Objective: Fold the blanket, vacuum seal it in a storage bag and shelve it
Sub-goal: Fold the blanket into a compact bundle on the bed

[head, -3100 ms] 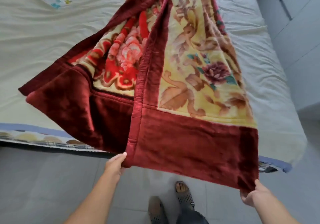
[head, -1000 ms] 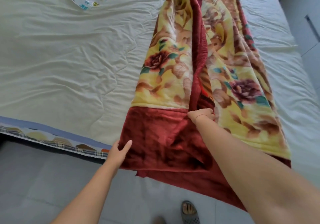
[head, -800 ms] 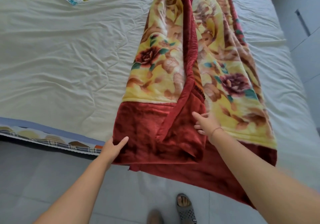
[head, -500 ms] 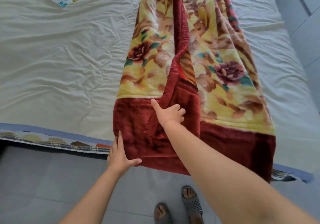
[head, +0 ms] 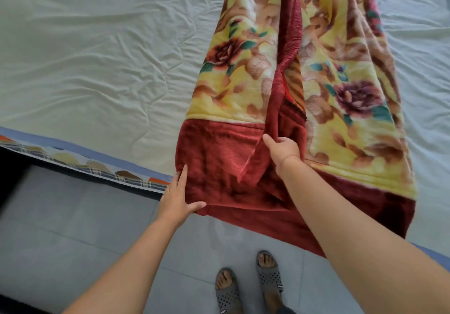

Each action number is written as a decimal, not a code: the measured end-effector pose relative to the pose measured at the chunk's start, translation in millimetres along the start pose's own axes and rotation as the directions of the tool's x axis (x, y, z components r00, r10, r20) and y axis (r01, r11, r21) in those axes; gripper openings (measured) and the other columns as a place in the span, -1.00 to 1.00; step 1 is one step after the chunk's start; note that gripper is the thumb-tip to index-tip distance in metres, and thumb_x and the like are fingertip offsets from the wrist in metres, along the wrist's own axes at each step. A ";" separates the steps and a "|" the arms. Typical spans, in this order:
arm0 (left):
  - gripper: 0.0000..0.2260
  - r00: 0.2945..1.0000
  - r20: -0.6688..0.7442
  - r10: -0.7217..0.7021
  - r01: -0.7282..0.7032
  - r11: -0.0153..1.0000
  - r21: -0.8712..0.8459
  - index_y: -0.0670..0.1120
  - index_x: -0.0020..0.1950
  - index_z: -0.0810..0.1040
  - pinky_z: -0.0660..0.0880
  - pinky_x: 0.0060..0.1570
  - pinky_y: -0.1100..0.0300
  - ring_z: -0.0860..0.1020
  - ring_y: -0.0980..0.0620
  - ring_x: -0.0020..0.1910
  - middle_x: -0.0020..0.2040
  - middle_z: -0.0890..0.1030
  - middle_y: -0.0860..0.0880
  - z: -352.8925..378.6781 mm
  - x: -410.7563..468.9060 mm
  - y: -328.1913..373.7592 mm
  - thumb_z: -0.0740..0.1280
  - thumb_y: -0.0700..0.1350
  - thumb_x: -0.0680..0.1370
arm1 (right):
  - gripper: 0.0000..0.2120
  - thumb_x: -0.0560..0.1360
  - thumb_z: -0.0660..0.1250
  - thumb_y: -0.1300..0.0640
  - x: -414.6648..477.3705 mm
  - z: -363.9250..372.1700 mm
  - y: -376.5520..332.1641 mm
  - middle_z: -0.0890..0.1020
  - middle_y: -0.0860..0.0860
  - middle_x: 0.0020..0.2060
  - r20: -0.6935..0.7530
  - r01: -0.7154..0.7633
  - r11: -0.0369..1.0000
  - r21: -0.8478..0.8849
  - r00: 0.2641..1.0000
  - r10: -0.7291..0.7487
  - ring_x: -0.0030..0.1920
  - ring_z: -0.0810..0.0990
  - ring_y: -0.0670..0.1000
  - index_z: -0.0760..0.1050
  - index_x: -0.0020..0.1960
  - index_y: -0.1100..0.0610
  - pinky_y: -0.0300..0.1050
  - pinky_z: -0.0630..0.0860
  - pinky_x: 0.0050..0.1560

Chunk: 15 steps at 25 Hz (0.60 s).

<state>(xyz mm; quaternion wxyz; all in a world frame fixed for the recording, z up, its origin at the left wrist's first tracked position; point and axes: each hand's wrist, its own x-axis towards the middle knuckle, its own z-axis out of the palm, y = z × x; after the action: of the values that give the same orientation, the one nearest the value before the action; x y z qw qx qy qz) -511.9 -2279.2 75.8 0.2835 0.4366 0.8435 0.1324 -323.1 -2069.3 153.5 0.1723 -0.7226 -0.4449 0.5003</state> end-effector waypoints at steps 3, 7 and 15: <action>-0.04 0.898 -0.091 -0.431 0.355 0.830 -0.430 -0.06 0.53 0.11 0.29 0.37 -0.08 0.28 -0.14 0.43 0.47 0.27 -0.16 8.2 -4.9 14.9 0.53 0.19 0.30 | -0.83 0.55 0.33 0.03 -7.9 -37.5 12.0 0.67 0.05 -0.21 0.163 -0.073 0.940 0.334 0.986 0.018 -0.26 0.62 0.00 0.52 -0.18 0.07 -0.10 0.60 -0.25; -0.47 0.633 0.563 -0.531 0.495 -0.281 -0.822 -0.09 0.29 0.43 0.52 0.08 -0.10 0.58 -0.13 0.03 0.15 0.57 -0.10 5.3 -5.5 52.7 0.50 0.01 0.40 | -0.88 0.56 0.29 0.01 -10.8 -79.4 26.7 0.65 -0.07 -0.29 0.278 -0.127 0.851 0.510 0.960 -0.023 -0.38 0.62 -0.10 0.52 0.02 0.04 -0.09 0.60 -0.27; -0.94 0.681 0.546 -0.488 0.431 -0.336 -0.837 -0.08 0.02 0.51 0.63 -0.22 0.12 0.65 0.01 -0.10 0.10 0.62 -0.10 -3.9 -34.5 45.4 0.33 -0.15 0.56 | -0.17 -0.10 0.44 -0.54 -8.2 -249.6 114.0 0.69 -0.14 -0.29 -0.060 0.106 0.978 0.179 0.993 -0.097 -0.25 0.61 -0.15 0.64 -0.10 0.07 -0.34 0.57 -0.24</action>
<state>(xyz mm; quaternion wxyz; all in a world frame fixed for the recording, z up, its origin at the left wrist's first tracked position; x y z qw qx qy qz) -468.4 -2280.5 112.8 0.5106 -0.2903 0.5711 0.5735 -51.5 -2089.2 188.8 0.2740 -0.6927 -0.4293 0.5107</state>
